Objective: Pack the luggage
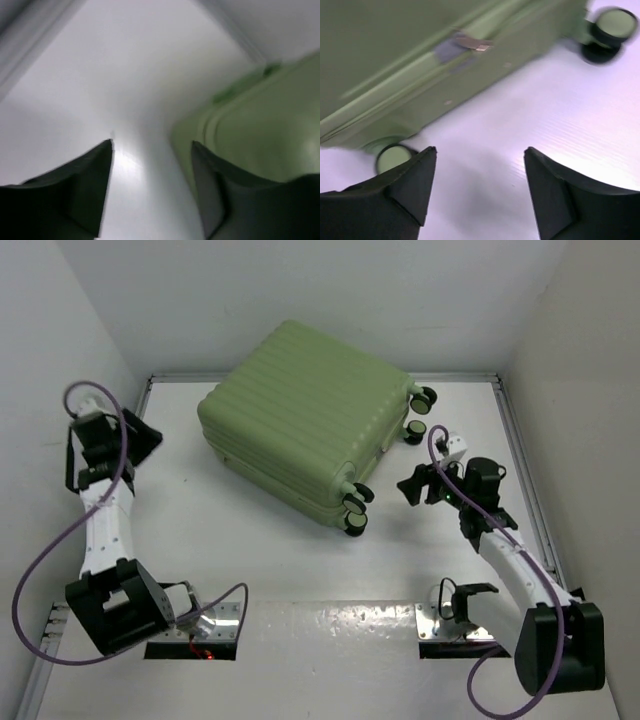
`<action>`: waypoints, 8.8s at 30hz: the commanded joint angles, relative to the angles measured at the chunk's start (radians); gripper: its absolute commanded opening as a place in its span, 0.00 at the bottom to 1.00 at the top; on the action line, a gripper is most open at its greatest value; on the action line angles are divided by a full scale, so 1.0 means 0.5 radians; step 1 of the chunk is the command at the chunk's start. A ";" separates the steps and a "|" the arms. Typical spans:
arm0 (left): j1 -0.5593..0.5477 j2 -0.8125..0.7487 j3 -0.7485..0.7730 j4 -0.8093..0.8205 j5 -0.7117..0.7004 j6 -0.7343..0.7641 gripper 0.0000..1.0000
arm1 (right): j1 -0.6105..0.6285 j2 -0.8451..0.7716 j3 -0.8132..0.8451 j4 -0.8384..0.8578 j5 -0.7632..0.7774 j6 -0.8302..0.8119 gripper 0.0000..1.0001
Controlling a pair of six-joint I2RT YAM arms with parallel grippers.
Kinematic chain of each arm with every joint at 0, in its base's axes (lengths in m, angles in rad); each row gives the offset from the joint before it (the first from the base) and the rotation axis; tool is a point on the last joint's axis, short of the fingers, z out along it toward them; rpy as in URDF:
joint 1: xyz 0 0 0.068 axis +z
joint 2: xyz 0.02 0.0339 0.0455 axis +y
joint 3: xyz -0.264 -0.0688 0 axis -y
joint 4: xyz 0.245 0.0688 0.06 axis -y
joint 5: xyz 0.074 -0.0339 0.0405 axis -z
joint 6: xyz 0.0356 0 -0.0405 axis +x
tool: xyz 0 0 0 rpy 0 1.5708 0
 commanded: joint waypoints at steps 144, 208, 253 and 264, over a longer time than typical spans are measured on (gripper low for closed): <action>-0.543 0.918 0.132 0.083 0.061 0.251 0.90 | 0.018 1.594 2.933 -2.054 0.170 -1.398 0.00; -0.328 0.127 -0.279 0.344 0.236 0.137 1.00 | 0.337 0.793 1.012 -0.670 0.108 0.532 0.55; -0.328 0.182 -0.319 0.406 0.389 0.131 1.00 | 0.451 0.713 0.131 0.940 0.185 0.020 0.56; -0.328 0.023 -0.341 0.295 0.423 0.232 1.00 | 0.457 1.011 0.285 1.235 0.108 0.057 0.51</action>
